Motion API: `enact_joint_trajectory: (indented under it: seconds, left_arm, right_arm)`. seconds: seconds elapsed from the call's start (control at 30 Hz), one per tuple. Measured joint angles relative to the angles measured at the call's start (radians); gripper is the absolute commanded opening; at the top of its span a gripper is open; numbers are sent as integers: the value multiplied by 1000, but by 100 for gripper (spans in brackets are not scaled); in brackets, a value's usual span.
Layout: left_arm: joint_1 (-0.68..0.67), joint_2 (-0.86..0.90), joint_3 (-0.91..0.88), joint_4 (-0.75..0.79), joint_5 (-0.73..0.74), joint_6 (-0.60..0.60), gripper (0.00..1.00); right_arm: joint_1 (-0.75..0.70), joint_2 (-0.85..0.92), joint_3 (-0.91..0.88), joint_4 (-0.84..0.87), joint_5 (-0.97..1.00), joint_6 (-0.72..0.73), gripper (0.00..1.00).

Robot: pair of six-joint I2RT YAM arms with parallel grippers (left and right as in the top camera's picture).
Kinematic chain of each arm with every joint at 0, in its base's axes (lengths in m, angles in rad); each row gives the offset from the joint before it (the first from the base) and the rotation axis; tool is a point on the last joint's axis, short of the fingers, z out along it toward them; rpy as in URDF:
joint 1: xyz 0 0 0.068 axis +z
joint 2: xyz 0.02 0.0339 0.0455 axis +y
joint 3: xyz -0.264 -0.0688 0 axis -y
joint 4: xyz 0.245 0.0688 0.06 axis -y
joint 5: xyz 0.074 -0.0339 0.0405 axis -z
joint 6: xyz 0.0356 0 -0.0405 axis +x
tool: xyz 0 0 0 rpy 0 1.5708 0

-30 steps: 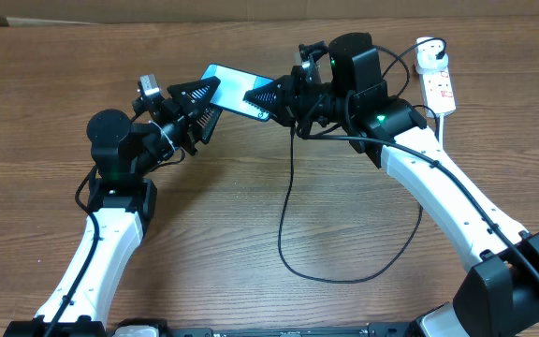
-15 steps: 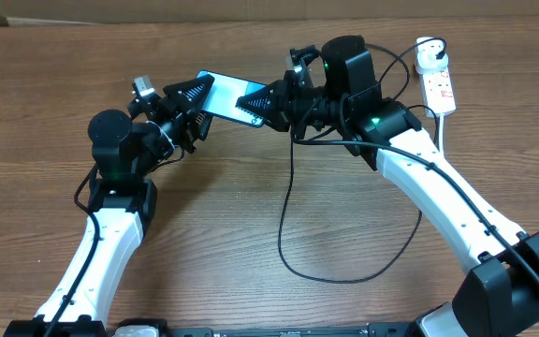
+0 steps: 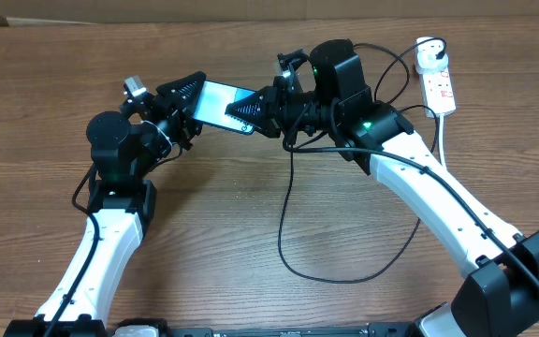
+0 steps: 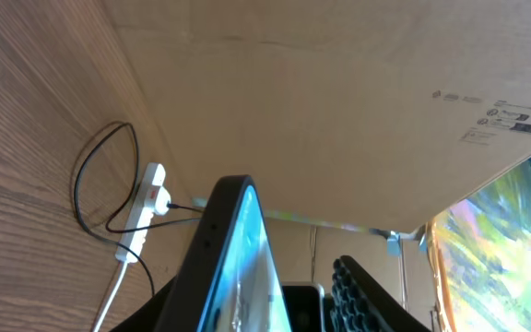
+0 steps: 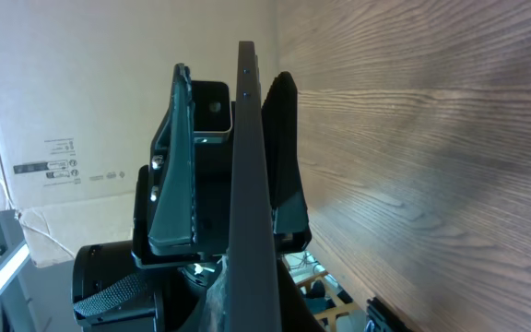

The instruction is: Plug charger to phone and switch on socket

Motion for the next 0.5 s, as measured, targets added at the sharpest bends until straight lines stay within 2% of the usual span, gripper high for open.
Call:
enact_joint_trajectory:
  seconds: [0.5]
  left_arm:
    - [0, 3, -13, 0, -3, -1, 14]
  right_arm:
    - [0, 0, 11, -34, -12, -35, 4]
